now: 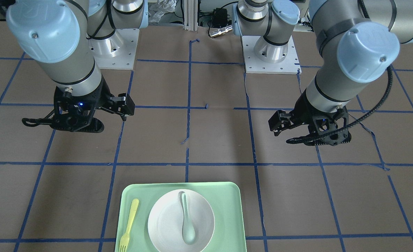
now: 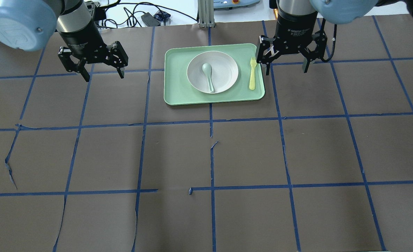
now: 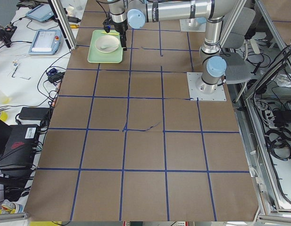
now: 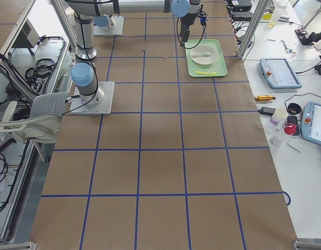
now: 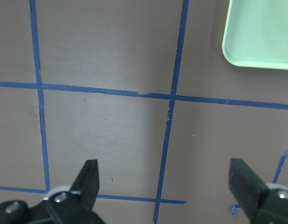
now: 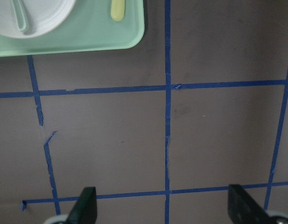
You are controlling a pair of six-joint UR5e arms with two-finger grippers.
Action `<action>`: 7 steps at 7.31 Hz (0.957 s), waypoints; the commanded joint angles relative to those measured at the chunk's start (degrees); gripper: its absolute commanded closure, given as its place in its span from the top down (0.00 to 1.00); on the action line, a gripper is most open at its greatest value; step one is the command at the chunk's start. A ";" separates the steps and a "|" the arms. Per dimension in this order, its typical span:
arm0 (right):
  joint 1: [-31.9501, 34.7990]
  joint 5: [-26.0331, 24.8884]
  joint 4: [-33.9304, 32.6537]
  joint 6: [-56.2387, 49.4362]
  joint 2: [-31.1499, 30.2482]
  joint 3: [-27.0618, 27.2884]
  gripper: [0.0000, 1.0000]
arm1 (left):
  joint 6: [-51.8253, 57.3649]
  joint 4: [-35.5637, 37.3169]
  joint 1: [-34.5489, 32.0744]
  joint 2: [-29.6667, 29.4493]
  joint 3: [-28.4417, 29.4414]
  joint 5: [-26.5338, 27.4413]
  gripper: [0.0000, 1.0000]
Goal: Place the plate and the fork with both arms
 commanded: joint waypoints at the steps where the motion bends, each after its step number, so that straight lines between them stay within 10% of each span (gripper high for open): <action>1: 0.17 1.03 -1.59 0.18 -2.59 3.43 1.00 | 3.15 -1.99 -0.85 1.81 -1.49 1.14 1.00; 7: 0.25 0.33 -3.18 0.18 -3.38 3.43 1.00 | 4.23 -6.22 -0.94 5.24 -1.59 1.32 1.00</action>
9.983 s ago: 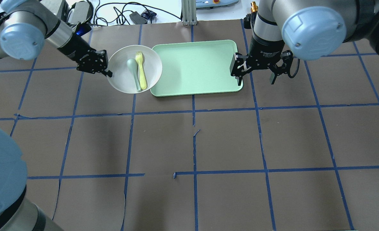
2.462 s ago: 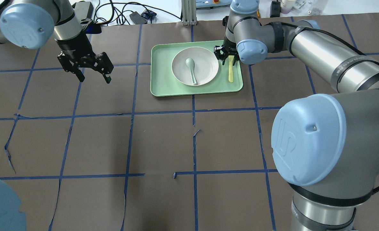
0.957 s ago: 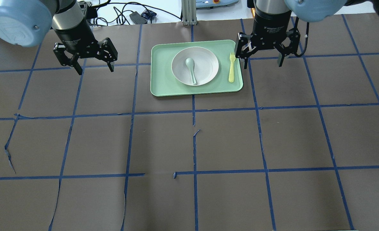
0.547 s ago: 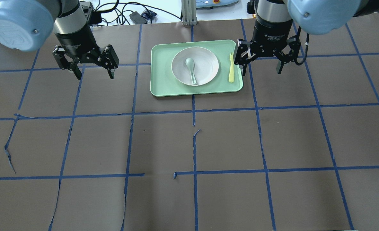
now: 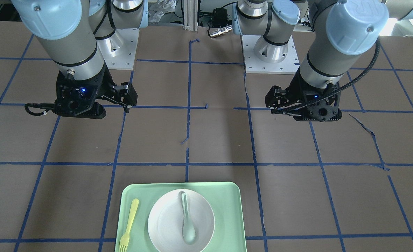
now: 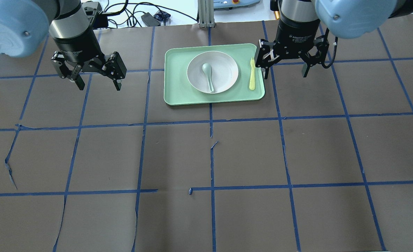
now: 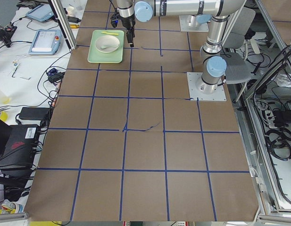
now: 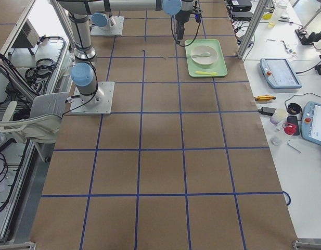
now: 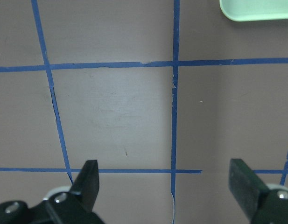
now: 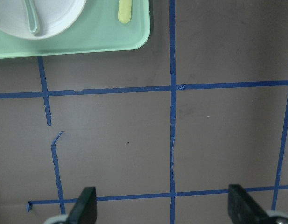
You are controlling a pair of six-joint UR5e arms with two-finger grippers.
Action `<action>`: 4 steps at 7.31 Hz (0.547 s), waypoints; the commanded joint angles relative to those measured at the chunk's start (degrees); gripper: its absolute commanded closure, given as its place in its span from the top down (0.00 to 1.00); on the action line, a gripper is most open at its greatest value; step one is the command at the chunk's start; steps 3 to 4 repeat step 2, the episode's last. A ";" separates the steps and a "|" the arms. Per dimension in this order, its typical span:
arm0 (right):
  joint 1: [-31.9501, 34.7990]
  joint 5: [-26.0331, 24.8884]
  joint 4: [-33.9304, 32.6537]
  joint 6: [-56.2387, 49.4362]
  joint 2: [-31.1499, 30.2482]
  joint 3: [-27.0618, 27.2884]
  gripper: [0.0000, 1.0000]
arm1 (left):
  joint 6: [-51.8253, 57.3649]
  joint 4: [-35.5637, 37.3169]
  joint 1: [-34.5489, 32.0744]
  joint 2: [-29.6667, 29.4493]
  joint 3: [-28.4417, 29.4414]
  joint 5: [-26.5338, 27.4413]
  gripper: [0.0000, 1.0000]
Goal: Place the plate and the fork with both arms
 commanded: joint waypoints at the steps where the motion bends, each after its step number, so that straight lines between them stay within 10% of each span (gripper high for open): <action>1: 0.09 0.37 0.00 0.02 -0.43 0.20 1.00 | -0.43 -0.67 -0.06 0.86 0.04 0.05 1.00; 4: 0.09 0.29 -0.34 0.02 -0.26 0.29 1.00 | -0.43 -0.67 -0.06 0.86 -0.05 -0.04 1.00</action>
